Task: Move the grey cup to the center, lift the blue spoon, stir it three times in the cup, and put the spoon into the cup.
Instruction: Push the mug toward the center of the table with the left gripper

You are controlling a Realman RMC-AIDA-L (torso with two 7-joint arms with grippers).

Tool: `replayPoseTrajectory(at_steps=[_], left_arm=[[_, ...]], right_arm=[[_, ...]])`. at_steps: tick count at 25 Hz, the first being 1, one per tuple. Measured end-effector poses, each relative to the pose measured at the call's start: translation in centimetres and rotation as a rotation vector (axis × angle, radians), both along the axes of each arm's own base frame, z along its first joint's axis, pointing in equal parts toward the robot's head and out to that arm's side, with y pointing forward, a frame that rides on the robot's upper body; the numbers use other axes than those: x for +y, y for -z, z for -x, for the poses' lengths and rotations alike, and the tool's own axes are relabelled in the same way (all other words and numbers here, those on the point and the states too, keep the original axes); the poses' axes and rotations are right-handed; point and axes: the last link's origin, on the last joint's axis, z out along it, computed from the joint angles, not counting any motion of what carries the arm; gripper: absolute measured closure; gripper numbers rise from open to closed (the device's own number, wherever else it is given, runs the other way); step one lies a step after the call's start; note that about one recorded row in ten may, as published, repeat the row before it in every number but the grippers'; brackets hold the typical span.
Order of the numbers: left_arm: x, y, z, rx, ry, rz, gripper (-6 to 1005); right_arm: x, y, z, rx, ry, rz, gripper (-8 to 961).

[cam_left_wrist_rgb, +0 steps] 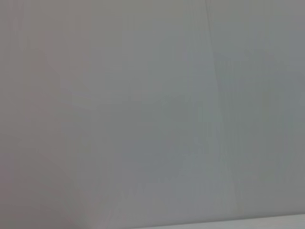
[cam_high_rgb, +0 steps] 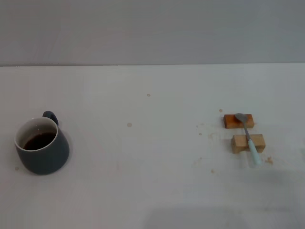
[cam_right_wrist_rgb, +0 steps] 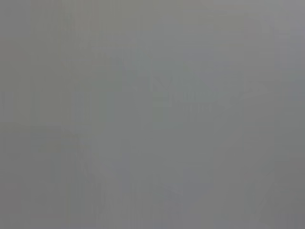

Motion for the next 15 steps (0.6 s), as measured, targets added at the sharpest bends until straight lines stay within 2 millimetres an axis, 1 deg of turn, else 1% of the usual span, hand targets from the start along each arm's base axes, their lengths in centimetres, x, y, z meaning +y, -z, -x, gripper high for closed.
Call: replayPoseTrajectory(at_steps=[3,7,14,15], left_arm=[[1.0,0.1,0.2,-0.001,-0.015,0.010,328],[1.9,0.2,0.4,0.002,-0.037,0.021,565],[3.3,0.4,0.7,0.007,-0.057,0.054,801],[3.9,0.5,0.9,0.023,-0.061,0.080,832]], right_arm=[[-0.1,0.0,0.0,0.002,0.002,0.000,205],[-0.1,0.1,0.0,0.004,0.003,0.001,205],[-0.2,0.1,0.0,0.006,0.002,0.002,205],[-0.1,0.1,0.0,0.006,0.002,0.001,205]])
